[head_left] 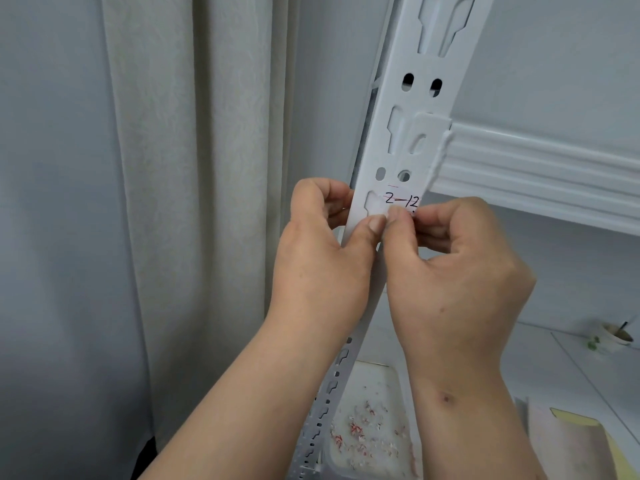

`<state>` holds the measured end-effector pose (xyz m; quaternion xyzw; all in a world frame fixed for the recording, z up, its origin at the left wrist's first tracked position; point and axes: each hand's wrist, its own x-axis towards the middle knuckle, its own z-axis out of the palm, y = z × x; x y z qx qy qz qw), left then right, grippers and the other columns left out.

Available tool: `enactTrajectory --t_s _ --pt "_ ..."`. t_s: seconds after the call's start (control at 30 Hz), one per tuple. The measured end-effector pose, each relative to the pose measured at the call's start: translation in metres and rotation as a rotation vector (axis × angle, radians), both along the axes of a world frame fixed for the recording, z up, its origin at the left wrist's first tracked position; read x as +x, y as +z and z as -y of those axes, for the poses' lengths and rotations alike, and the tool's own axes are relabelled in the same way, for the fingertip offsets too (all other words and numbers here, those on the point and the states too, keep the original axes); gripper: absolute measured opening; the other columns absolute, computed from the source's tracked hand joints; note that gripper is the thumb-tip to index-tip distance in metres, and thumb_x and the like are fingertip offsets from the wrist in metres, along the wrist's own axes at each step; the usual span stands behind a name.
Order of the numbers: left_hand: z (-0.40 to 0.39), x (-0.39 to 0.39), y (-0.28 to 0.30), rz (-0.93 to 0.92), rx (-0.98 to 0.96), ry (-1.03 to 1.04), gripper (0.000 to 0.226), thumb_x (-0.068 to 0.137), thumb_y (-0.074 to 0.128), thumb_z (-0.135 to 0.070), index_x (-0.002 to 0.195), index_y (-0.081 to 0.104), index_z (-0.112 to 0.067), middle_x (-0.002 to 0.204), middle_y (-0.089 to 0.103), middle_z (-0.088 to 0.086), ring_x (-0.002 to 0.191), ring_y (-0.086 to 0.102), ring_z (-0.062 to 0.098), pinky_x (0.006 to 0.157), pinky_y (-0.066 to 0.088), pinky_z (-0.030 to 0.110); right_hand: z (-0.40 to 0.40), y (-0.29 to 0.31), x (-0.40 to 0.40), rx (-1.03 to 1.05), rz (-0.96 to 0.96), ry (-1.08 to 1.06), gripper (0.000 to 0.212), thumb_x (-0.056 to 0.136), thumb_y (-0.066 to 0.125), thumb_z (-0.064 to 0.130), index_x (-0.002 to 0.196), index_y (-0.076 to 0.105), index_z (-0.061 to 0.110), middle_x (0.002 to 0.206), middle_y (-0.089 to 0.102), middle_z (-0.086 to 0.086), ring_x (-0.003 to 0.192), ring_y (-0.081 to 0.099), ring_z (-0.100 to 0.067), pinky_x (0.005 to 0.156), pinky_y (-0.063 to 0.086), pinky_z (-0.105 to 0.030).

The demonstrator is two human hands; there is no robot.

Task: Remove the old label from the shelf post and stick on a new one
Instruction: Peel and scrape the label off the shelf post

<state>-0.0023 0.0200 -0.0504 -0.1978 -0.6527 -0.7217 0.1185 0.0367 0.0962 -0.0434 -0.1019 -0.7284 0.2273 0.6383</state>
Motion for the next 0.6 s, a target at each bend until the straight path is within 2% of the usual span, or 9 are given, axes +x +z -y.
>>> enactTrajectory --t_s 0.23,0.43,0.53,0.6 --pt "0.0 0.0 -0.001 0.016 0.001 -0.019 0.025 0.089 0.072 -0.026 0.105 0.053 -0.032 0.108 0.069 -0.015 0.106 0.063 -0.004 0.093 0.054 0.026 0.004 -0.004 -0.003 -0.008 -0.046 -0.067 0.014 0.082 0.067 0.024 0.072 0.066 0.015 0.069 0.069 0.005 0.067 0.068 -0.015 0.059 0.053 -0.033" --pt "0.002 -0.001 0.0 0.033 -0.031 -0.036 0.025 0.088 0.072 -0.031 0.1 0.05 -0.036 0.104 0.068 -0.019 0.099 0.061 -0.011 0.079 0.049 0.009 0.012 -0.008 -0.009 -0.04 -0.099 -0.135 0.016 0.083 0.066 0.023 0.07 0.066 0.014 0.068 0.068 0.003 0.065 0.066 -0.017 0.058 0.05 -0.03" --pt "0.003 -0.001 0.002 0.045 -0.046 -0.043 0.026 0.087 0.073 -0.03 0.098 0.05 -0.036 0.102 0.068 -0.019 0.097 0.06 -0.014 0.077 0.047 0.004 0.014 -0.01 -0.013 -0.056 -0.146 -0.179 0.017 0.082 0.065 0.017 0.066 0.065 0.012 0.064 0.066 0.0 0.062 0.065 -0.023 0.059 0.052 -0.033" --pt "0.004 -0.001 0.003 0.051 -0.058 -0.045 0.026 0.088 0.073 -0.029 0.097 0.05 -0.035 0.102 0.067 -0.019 0.097 0.058 -0.015 0.077 0.044 0.001 0.014 -0.012 -0.013 -0.053 -0.166 -0.182 0.018 0.082 0.063 0.015 0.065 0.065 0.009 0.063 0.066 -0.003 0.061 0.064 -0.027 0.063 0.056 -0.039"
